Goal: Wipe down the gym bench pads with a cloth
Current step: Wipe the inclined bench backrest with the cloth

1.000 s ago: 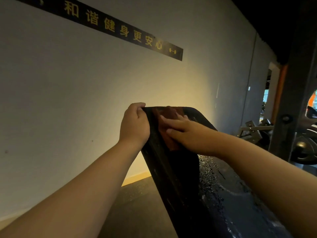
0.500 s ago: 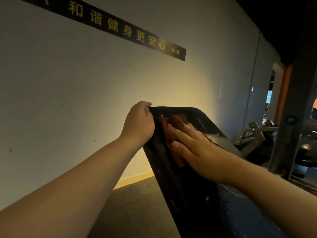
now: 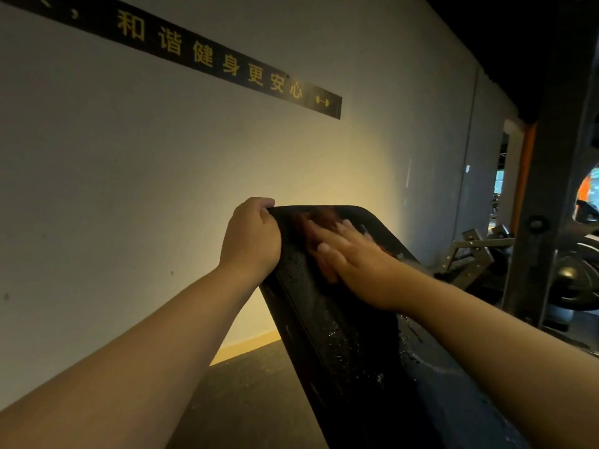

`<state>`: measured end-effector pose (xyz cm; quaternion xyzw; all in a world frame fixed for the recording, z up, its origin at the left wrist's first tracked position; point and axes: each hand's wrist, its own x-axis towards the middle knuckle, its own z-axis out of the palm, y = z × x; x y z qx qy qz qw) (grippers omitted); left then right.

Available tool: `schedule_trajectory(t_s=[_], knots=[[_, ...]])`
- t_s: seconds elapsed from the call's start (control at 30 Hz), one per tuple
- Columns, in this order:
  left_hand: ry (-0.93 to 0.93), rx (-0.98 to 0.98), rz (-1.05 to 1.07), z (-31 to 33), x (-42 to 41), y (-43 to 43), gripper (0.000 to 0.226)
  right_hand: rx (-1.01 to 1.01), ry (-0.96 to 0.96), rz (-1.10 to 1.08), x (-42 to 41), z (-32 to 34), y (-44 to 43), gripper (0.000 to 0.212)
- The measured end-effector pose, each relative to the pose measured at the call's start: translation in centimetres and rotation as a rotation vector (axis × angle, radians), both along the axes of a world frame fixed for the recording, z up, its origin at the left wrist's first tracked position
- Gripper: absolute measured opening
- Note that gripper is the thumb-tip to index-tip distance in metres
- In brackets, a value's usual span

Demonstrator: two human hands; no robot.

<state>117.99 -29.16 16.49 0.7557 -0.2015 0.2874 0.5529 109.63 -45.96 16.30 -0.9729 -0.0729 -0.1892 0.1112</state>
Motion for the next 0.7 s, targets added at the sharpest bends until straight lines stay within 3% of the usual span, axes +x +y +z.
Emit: schedule_trajectory(t_s=[0.1,0.27,0.47,0.6,0.7], knots=[[0.020,-0.002,-0.050,-0.1,0.0,0.4,0.038,0.101,0.017,-0.203,3.0,2.0,0.0,0.053],[0.025,-0.089,-0.110,0.0,0.2,0.7,0.032,0.030,-0.045,0.068,2.3,1.2,4.0,0.052],[-0.006,-0.017,-0.088,-0.2,0.6,0.6,0.035,0.109,-0.039,-0.154,4.4,2.6,1.9,0.054],[-0.059,0.071,-0.065,-0.3,1.0,0.7,0.037,0.142,-0.052,-0.024,1.8,1.1,4.1,0.053],[-0.138,0.202,-0.017,0.0,0.6,0.8,0.037,0.102,0.105,0.075,-2.5,0.8,3.3,0.056]])
